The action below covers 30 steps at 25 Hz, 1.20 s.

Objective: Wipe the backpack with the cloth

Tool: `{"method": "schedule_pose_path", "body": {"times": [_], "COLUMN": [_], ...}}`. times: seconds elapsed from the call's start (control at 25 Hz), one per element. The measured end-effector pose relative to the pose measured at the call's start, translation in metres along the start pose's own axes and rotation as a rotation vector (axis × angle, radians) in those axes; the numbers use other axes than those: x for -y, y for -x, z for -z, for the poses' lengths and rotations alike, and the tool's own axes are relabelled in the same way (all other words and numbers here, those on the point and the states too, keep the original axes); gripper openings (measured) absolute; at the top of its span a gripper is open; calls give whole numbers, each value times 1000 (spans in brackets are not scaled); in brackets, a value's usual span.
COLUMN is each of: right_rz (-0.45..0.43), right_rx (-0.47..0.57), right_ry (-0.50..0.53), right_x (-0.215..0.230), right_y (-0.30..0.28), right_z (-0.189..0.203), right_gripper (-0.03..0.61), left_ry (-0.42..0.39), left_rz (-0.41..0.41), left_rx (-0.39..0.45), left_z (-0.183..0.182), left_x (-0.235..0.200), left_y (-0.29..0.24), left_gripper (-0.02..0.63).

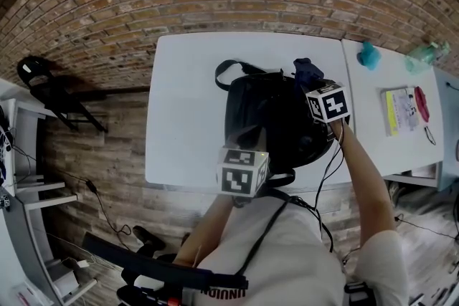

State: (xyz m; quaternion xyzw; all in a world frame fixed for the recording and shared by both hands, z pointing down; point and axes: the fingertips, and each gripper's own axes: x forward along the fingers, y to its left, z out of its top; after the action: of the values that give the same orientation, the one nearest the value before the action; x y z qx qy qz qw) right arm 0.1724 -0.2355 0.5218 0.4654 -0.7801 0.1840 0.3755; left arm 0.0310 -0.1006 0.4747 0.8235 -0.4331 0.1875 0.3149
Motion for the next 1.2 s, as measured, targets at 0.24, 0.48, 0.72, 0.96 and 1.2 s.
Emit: {"method": "schedule_pose_path", "body": {"times": [0.24, 0.48, 0.72, 0.96, 1.2], "right_rz": [-11, -5, -27, -50, -76], "right_rx": [-5, -3, -18, -39, -41], "right_ry": [22, 40, 56, 71, 64], "right_x": [-10, -17, -30, -45, -57], "right_y": [5, 13, 22, 30, 40], "right_z": [7, 17, 32, 49, 59], "right_gripper": [38, 38, 38, 38, 38], "left_ry": [4, 5, 11, 11, 13], "left_rz": [0, 3, 3, 6, 7], "left_rx": [3, 4, 1, 0, -3], "left_z": [0, 0, 2, 3, 5], "left_x": [-3, -2, -2, -2, -1], "left_y": [1, 1, 2, 3, 3], "left_gripper": [5, 5, 5, 5, 5]}}
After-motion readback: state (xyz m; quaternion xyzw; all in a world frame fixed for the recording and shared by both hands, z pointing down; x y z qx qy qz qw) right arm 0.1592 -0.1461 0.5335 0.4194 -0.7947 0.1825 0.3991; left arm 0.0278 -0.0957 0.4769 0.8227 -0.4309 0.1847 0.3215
